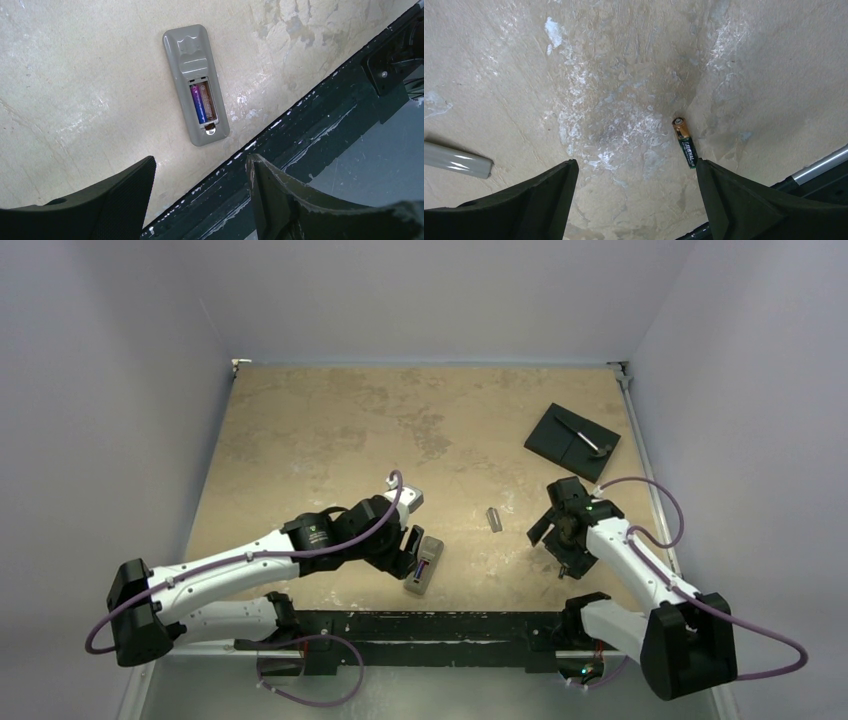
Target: Load the batteries into the remote control
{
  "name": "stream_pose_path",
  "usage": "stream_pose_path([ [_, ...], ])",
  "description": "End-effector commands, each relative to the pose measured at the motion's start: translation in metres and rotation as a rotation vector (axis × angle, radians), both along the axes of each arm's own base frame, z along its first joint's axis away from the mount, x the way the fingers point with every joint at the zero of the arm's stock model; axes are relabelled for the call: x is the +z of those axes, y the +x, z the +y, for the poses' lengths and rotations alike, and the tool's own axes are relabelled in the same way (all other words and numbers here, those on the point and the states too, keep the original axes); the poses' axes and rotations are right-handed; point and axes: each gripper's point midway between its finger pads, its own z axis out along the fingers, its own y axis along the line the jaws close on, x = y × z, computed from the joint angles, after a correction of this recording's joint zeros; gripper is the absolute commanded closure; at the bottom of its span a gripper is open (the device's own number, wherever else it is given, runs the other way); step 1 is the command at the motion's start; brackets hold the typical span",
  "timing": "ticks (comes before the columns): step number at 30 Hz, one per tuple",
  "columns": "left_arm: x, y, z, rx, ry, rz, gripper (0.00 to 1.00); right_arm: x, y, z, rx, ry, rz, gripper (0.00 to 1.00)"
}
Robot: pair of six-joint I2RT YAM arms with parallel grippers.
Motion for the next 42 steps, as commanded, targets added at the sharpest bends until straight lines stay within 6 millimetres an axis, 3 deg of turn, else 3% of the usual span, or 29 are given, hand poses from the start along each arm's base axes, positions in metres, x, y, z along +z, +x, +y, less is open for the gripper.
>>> stream_pose_path([
  [1, 0.001, 0.001, -0.005, -0.025, -0.005, -0.011, 0.33, -0.006, 0.007, 0.0, -0.021, 0.001, -0.02, 0.01],
  [10, -0.004, 0.001, -0.005, -0.026, 0.013, -0.002, 0.33, -0.007, 0.008, -0.003, -0.067, -0.005, -0.057, 0.01],
  [18, -0.009, 0.001, -0.005, -0.023, 0.029, 0.005, 0.33, -0.019, 0.009, -0.001, -0.058, -0.002, -0.035, 0.01],
  [25, -0.013, 0.001, -0.005, -0.025, 0.045, 0.014, 0.33, -0.026, 0.024, 0.024, 0.036, 0.123, -0.104, 0.01],
  [29, -0.015, 0.001, -0.005, -0.025, 0.052, 0.018, 0.33, -0.024, 0.031, 0.034, 0.074, 0.168, -0.124, 0.01],
  [35, -0.019, 0.001, -0.005, -0.024, 0.064, 0.024, 0.33, -0.02, 0.032, 0.029, 0.084, 0.139, -0.127, 0.01],
  [42, -0.021, 0.001, -0.006, -0.026, 0.072, 0.031, 0.33, 0.01, 0.044, 0.008, 0.129, -0.004, -0.099, 0.01],
])
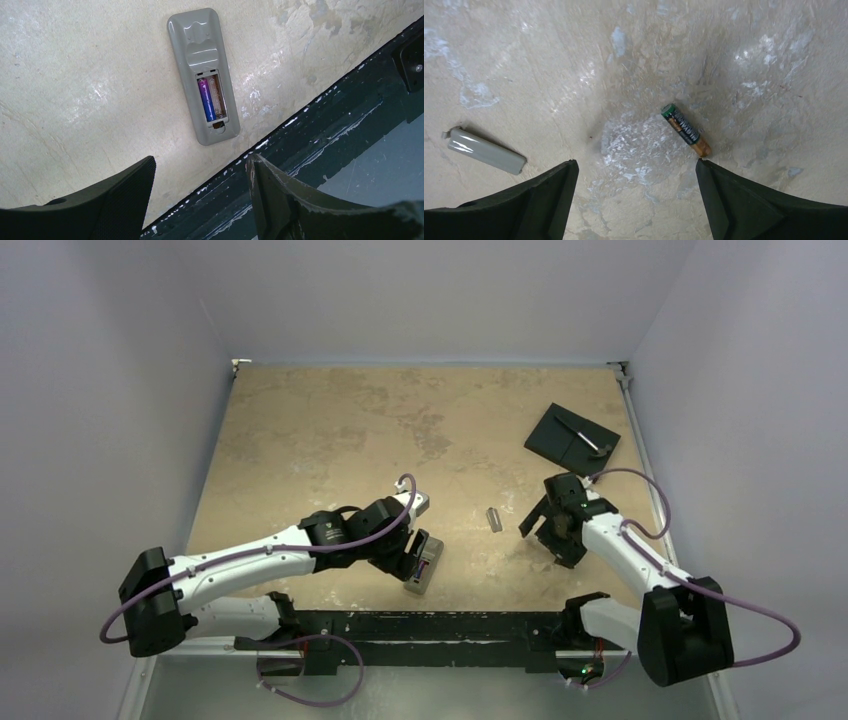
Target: Load the batteries into the remote control
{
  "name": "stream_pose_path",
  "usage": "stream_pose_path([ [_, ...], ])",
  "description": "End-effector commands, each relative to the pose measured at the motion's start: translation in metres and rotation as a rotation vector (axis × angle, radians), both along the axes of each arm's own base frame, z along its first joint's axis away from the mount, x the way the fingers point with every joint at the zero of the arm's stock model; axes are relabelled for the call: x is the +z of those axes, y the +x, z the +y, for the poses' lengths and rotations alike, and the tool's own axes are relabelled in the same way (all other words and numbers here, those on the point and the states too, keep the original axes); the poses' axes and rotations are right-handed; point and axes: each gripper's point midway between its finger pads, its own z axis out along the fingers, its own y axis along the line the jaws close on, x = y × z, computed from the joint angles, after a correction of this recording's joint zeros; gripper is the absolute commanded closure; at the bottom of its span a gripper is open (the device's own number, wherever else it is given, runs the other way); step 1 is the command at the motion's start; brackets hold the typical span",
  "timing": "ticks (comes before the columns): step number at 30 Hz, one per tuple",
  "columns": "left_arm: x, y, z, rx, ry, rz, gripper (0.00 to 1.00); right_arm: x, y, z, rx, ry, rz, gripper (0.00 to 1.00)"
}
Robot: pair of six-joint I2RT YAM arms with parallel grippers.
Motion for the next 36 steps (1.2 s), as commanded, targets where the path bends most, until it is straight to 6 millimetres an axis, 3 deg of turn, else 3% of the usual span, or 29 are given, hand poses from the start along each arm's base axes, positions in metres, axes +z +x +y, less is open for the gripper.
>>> stream_pose_path([
  [1, 0.002, 0.001, -0.005, -0.027, -0.008, -0.012, 0.33, 0.025, 0.018, -0.014, 0.03, -0.101, -0.017, 0.01],
  [7, 0.0, 0.001, -0.005, -0.026, -0.001, -0.009, 0.33, 0.025, 0.02, -0.017, 0.037, -0.131, 0.03, 0.04],
  [16, 0.001, 0.001, -0.005, -0.025, -0.003, -0.01, 0.33, 0.007, 0.02, -0.03, 0.01, -0.215, 0.108, 0.09],
  [32, -0.003, 0.001, -0.004, -0.027, 0.012, -0.004, 0.33, -0.016, 0.013, -0.015, 0.083, -0.129, 0.08, 0.3],
  [36, -0.004, 0.002, -0.004, -0.023, 0.015, -0.004, 0.33, -0.019, 0.01, -0.011, 0.106, -0.101, 0.068, 0.39],
])
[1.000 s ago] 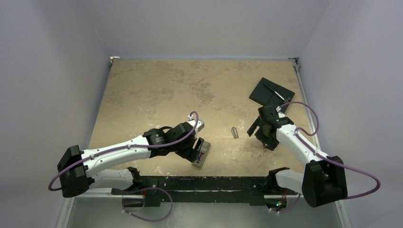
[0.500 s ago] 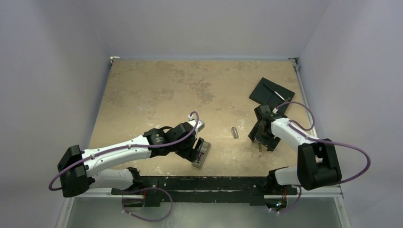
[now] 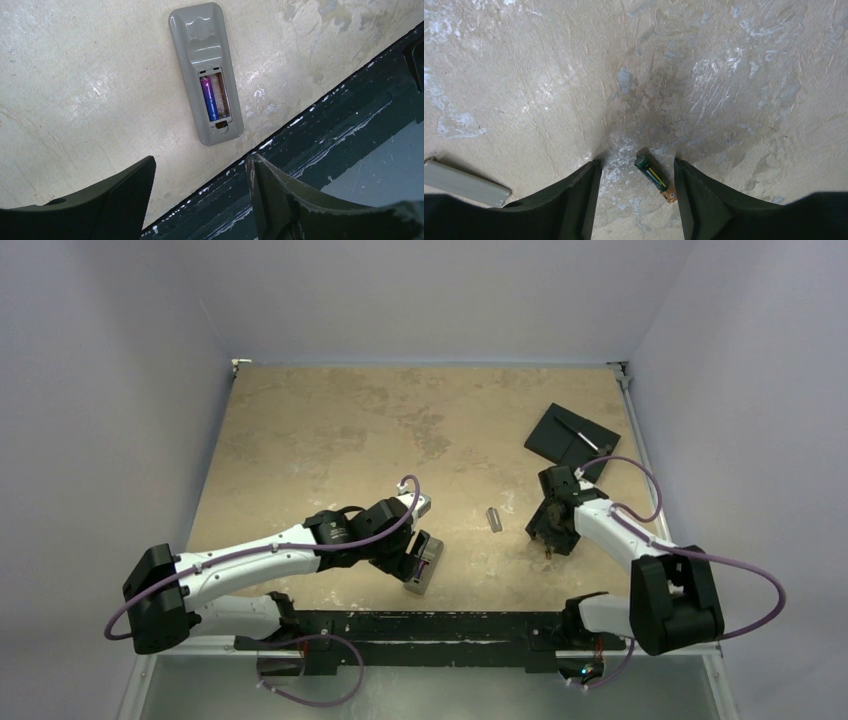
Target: Load the batteries into the remote control
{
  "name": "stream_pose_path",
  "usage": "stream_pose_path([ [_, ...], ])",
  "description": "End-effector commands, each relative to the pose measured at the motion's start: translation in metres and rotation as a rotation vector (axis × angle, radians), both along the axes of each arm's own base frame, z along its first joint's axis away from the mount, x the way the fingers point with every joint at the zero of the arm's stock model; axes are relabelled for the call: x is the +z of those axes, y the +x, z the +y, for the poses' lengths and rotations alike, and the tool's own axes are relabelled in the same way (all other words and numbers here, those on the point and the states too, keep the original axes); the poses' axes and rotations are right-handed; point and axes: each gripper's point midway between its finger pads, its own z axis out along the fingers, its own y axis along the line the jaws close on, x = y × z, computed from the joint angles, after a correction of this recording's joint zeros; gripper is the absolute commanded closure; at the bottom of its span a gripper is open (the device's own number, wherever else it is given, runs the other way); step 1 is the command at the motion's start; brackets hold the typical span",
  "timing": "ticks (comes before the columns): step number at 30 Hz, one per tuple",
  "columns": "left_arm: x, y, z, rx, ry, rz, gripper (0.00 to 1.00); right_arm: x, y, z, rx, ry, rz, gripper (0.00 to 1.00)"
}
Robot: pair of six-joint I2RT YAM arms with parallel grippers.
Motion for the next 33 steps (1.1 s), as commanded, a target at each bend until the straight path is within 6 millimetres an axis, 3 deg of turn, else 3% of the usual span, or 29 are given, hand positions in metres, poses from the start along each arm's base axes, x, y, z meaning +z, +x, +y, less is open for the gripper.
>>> stream_pose_path([
  [1, 0.003, 0.002, -0.004, -0.023, -0.008, -0.018, 0.33, -0.01, -0.009, 0.005, 0.034, 0.034, 0.007, 0.41],
  [15, -0.002, 0.003, -0.003, -0.016, 0.013, -0.013, 0.33, -0.009, -0.017, 0.02, 0.072, 0.075, -0.004, 0.4],
  [29, -0.009, 0.004, -0.002, -0.008, 0.042, -0.004, 0.33, -0.007, -0.024, 0.03, 0.11, 0.05, 0.005, 0.52],
  [33, -0.011, 0.004, -0.001, -0.005, 0.05, -0.002, 0.33, -0.008, -0.023, 0.031, 0.107, 0.055, -0.004, 0.61],
])
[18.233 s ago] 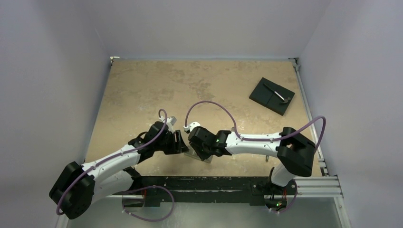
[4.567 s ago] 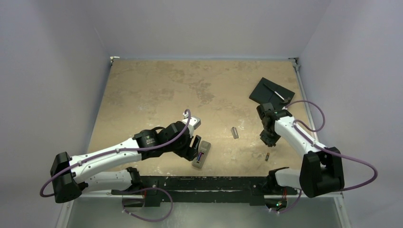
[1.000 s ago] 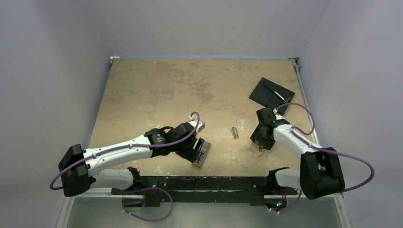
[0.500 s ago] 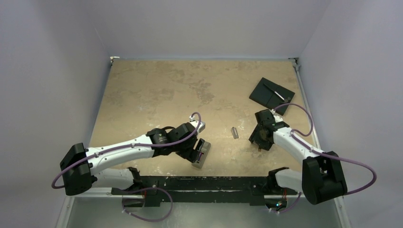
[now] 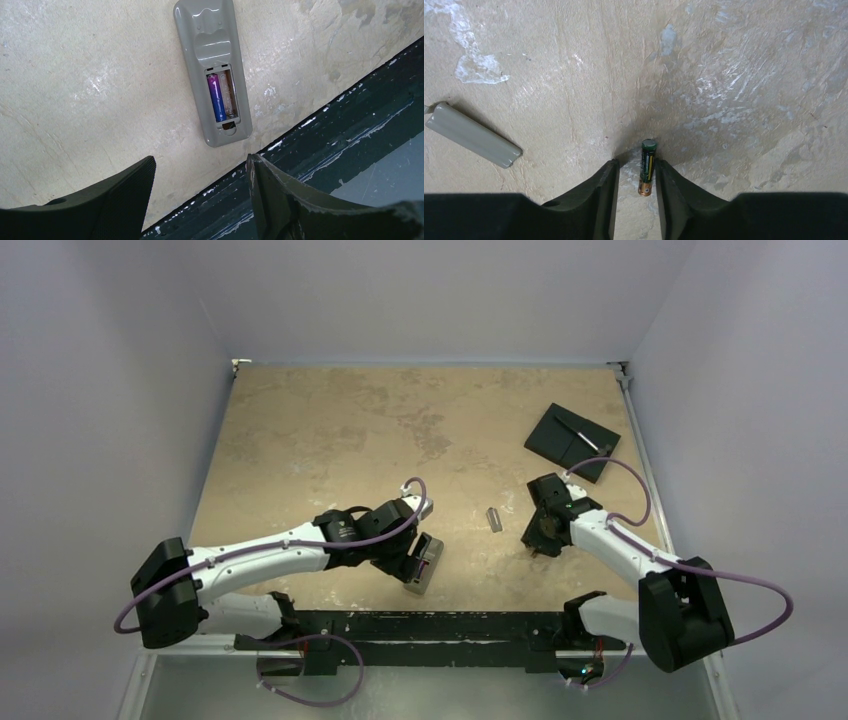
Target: Load the batteries into the remote control
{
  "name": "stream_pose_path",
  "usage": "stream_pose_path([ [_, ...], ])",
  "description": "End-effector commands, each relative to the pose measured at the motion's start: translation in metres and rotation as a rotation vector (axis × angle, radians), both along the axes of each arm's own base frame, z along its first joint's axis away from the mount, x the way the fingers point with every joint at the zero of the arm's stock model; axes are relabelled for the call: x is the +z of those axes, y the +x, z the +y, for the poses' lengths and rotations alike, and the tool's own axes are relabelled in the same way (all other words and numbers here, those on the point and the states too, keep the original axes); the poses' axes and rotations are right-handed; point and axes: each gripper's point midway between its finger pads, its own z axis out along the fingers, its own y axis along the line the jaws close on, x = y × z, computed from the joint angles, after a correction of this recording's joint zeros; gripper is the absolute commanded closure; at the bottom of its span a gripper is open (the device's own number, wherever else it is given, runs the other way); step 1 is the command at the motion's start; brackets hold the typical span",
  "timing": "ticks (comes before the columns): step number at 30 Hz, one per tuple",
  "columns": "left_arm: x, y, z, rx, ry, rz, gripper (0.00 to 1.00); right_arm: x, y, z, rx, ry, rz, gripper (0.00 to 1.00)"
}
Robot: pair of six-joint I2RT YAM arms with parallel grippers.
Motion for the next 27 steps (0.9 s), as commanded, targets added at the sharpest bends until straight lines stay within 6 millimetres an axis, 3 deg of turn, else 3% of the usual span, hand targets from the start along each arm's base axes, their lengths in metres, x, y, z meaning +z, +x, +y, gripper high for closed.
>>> stream_pose_path([
  [1, 0.002, 0.004, -0.003, -0.007, 0.004, -0.021, 0.33, -0.009, -0.011, 0.003, -0.02, 0.017, 0.04, 0.65],
  [5, 0.0, 0.006, -0.001, 0.003, 0.017, -0.025, 0.33, -0.009, -0.011, 0.006, -0.013, 0.031, 0.033, 0.83],
  [10, -0.004, 0.009, 0.002, 0.02, 0.044, -0.03, 0.33, -0.007, -0.008, 0.011, 0.006, 0.051, 0.015, 0.99],
  [22, -0.012, 0.018, 0.004, 0.076, 0.079, -0.047, 0.33, 0.024, 0.005, 0.032, 0.123, 0.096, -0.083, 1.0],
  [27, -0.016, 0.021, 0.01, 0.106, 0.115, -0.046, 0.34, 0.034, 0.006, 0.05, 0.225, 0.139, -0.127, 1.0],
])
